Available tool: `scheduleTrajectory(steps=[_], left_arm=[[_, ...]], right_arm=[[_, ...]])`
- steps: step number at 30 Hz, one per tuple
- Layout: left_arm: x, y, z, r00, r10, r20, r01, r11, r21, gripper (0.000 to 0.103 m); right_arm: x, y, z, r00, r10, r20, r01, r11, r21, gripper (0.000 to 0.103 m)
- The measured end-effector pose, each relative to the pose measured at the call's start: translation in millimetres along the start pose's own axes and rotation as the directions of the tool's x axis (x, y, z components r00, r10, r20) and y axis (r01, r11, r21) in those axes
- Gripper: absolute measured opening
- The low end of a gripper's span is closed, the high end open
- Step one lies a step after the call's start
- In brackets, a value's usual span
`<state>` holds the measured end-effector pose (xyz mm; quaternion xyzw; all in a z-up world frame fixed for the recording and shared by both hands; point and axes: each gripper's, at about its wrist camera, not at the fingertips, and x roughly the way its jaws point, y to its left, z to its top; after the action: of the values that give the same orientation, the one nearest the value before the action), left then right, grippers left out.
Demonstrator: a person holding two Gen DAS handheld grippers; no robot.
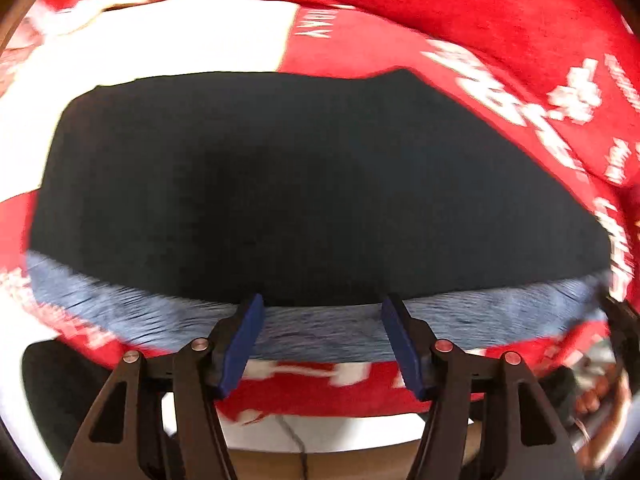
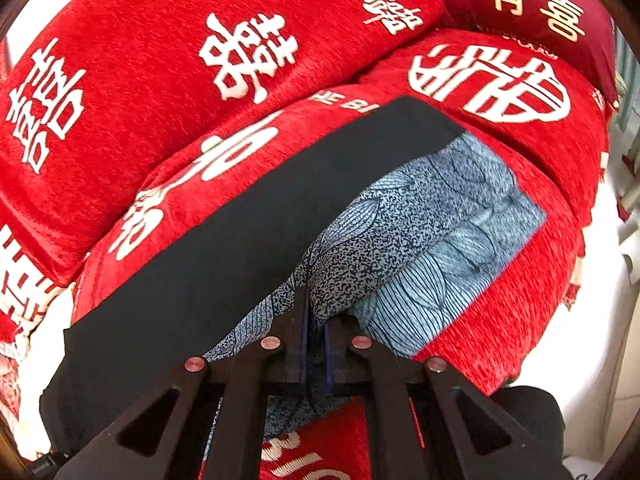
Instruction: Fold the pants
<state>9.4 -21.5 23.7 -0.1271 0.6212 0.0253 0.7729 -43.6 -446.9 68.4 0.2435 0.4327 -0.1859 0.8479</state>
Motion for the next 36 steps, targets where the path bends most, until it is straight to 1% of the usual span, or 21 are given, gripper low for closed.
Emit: scheduleTrajectory(steps=[2, 4, 5, 6, 7, 8, 10, 12, 15, 16, 18, 19, 20, 21, 24, 26, 27, 30, 32, 34, 36], left_arm=[[-9, -6, 6, 0.997, -0.079, 0.019, 0.080, 0.997, -0.014, 0.063], [-17, -25, 12, 0.992, -0.117, 0.043, 0.116, 0.993, 0.024, 0.063], [-17, -34, 15, 0.992, -0.114, 0.050, 0.112, 0.992, 0.050, 0.067], [-15, -46, 17, 0.993, -0.104, 0.053, 0.100, 0.991, 0.086, 0.079], [-5, -56, 20, 0.996, -0.083, 0.041, 0.077, 0.991, 0.114, 0.084], [4, -58, 21, 0.998, -0.052, 0.022, 0.049, 0.992, 0.118, 0.084], [29, -56, 20, 0.999, 0.020, -0.029, -0.016, 0.993, 0.118, 0.084], [23, -61, 18, 1.000, 0.029, 0.006, -0.030, 0.989, 0.148, 0.084], [9, -63, 15, 0.996, -0.090, 0.019, 0.087, 0.987, 0.136, 0.084], [8, -64, 13, 0.995, -0.090, 0.029, 0.085, 0.987, 0.138, 0.084], [17, -65, 11, 0.999, -0.037, 0.010, 0.035, 0.988, 0.148, 0.084], [27, -63, 9, 1.000, 0.004, -0.017, -0.001, 0.988, 0.155, 0.085], [28, -65, 9, 1.000, 0.016, 0.009, -0.017, 0.984, 0.177, 0.089], [26, -67, 6, 0.999, 0.034, 0.028, -0.039, 0.981, 0.190, 0.091], [19, -69, -1, 0.999, 0.013, 0.037, -0.019, 0.985, 0.171, 0.091], [14, -72, 0, 0.998, -0.019, 0.058, 0.009, 0.986, 0.168, 0.091], [12, -73, 1, 0.997, -0.013, 0.071, 0.001, 0.986, 0.166, 0.091], [24, -69, 6, 0.998, 0.041, 0.056, -0.048, 0.990, 0.134, 0.091], [22, -61, 3, 0.998, 0.023, 0.065, -0.032, 0.990, 0.135, 0.091], [21, -61, 0, 0.998, 0.026, 0.066, -0.035, 0.988, 0.153, 0.091], [18, -58, -2, 0.998, 0.026, 0.064, -0.035, 0.988, 0.153, 0.091]], right_arm=[[-5, 2, -4, 1.000, -0.019, 0.009, 0.019, 1.000, -0.005, 0.006], [-10, 6, -8, 0.998, -0.052, 0.038, 0.054, 0.997, -0.046, 0.006], [-10, 9, -10, 0.996, -0.073, 0.046, 0.076, 0.995, -0.070, 0.006], [-5, 11, -11, 0.995, -0.097, 0.038, 0.100, 0.991, -0.091, 0.006], [4, 9, -12, 0.994, -0.113, 0.013, 0.113, 0.989, -0.099, 0.006], [14, 3, -13, 0.993, -0.114, -0.025, 0.112, 0.990, -0.082, 0.007], [17, -4, -13, 0.995, -0.094, -0.024, 0.092, 0.994, -0.052, 0.007], [13, -4, -11, 0.995, -0.094, -0.015, 0.093, 0.993, -0.067, 0.007], [4, -10, -11, 0.997, -0.082, 0.005, 0.083, 0.995, -0.053, 0.007], [3, -12, -11, 0.996, -0.091, 0.003, 0.091, 0.995, -0.044, 0.007], [6, -24, -11, 0.993, -0.112, -0.049, 0.113, 0.994, 0.014, 0.016], [5, -34, -10, 0.992, -0.102, -0.070, 0.107, 0.992, 0.068, 0.031], [0, -44, -8, 0.991, -0.100, -0.085, 0.110, 0.986, 0.122, 0.041], [-7, -48, -7, 0.992, -0.103, -0.068, 0.112, 0.985, 0.133, 0.041], [-38, -29, -1, 0.992, -0.098, 0.080, 0.098, 0.995, -0.007, 0.048], [-45, 9, -1, 0.991, -0.057, 0.118, 0.080, 0.977, -0.197, 0.079], [-45, 25, -3, 0.992, -0.031, 0.118, 0.062, 0.961, -0.269, 0.081], [-33, 77, -19, 0.998, 0.055, 0.034, -0.032, 0.879, -0.476, 0.081], [-18, 101, -32, 0.996, 0.085, -0.039, -0.092, 0.831, -0.548, 0.081], [-3, 113, -43, 0.993, 0.068, -0.094, -0.111, 0.796, -0.595, 0.081], [17, 109, -53, 0.989, 0.006, -0.148, -0.097, 0.783, -0.615, 0.081]])
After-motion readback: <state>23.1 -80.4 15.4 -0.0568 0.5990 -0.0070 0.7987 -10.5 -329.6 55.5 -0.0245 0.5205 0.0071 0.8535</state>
